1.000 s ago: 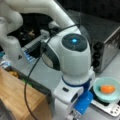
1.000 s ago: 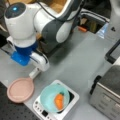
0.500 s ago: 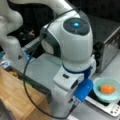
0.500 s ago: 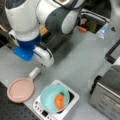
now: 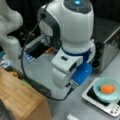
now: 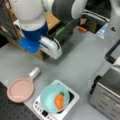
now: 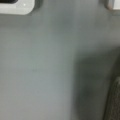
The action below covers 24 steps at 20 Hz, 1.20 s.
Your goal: Pick up the pan. Place the pan on the table. Pick up the bowl. Place the bowl on the stove.
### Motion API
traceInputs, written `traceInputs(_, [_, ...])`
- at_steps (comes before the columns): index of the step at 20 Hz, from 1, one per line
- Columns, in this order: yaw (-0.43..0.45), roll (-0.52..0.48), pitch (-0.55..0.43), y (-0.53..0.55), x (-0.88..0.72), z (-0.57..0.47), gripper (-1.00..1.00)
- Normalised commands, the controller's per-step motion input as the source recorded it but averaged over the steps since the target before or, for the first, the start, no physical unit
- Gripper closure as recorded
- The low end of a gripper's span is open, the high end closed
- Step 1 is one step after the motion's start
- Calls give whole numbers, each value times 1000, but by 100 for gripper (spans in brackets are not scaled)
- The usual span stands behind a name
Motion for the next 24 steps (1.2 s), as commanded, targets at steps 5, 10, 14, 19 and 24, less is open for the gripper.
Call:
traceInputs(5, [-23, -193, -83, 229, -577, 16, -100])
traceInputs(10, [-10, -210, -104, 312, -634, 51, -100])
traceInputs(14, [-3, -199, -147, 323, -524, -91, -100])
traceInputs(19, [1, -167, -171, 177, -305, -177, -100])
traceInputs(24, [2, -127, -171, 11, -160, -108, -100])
